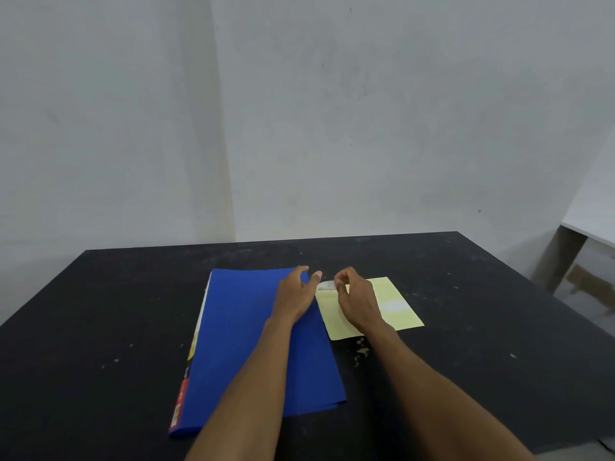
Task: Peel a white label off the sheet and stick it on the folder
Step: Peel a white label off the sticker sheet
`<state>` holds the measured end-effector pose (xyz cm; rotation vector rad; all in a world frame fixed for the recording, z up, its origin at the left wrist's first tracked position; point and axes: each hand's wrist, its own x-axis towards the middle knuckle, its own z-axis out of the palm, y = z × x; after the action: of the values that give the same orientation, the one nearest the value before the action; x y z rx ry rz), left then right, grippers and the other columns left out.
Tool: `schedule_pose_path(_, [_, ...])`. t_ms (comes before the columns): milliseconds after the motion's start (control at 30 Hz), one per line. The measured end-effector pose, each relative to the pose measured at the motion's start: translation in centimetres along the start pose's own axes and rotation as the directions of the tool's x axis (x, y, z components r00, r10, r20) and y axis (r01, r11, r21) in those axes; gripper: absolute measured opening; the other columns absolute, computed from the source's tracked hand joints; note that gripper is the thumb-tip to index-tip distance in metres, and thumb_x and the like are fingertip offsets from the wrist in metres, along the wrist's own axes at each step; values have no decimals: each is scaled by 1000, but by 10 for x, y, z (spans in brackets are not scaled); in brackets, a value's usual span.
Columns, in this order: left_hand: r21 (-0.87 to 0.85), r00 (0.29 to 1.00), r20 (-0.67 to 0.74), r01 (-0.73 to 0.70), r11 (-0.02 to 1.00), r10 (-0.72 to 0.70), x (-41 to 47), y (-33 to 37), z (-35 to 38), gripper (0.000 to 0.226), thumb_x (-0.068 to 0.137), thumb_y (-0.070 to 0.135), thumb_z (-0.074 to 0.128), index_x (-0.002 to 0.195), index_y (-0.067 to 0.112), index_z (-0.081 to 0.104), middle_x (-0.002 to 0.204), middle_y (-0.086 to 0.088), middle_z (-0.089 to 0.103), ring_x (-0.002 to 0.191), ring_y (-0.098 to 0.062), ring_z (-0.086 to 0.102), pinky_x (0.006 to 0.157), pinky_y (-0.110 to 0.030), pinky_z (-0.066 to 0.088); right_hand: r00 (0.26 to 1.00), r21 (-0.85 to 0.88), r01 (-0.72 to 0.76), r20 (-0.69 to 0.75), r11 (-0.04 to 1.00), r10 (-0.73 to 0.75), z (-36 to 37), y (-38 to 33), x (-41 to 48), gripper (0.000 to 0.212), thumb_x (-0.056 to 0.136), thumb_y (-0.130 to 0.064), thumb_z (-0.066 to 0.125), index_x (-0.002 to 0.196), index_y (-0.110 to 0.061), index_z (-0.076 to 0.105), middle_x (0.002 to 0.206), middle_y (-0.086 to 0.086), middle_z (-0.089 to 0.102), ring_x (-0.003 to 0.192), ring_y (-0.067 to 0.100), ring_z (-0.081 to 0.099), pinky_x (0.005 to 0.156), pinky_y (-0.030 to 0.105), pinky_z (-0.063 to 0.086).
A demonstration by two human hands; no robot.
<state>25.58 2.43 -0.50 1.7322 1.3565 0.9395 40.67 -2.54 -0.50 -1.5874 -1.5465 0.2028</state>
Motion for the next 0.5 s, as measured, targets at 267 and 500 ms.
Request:
schedule_pose_path(267, [-115,997,-77,17,993,-26,1,-15,-44,65,82,8,68,142,17,45,71,-4,72,79,-20,72,86,-46,59,997,85,-76,20,993,74,36,-31,7,7,96,-16,56,98,-11,60,92,-1,63,85,15,59,72,25,48])
schedule_pose_path(500, [-158,977,-134,145,977,-167,2,-35,-85,76,78,7,78,144,6,40,74,-5,74,78,-16,72,91,-41,57,988,152,-152,27,977,150,74,-57,21,8,90,-5,61,93,-9,68,89,4,71,81,13,63,65,13,45])
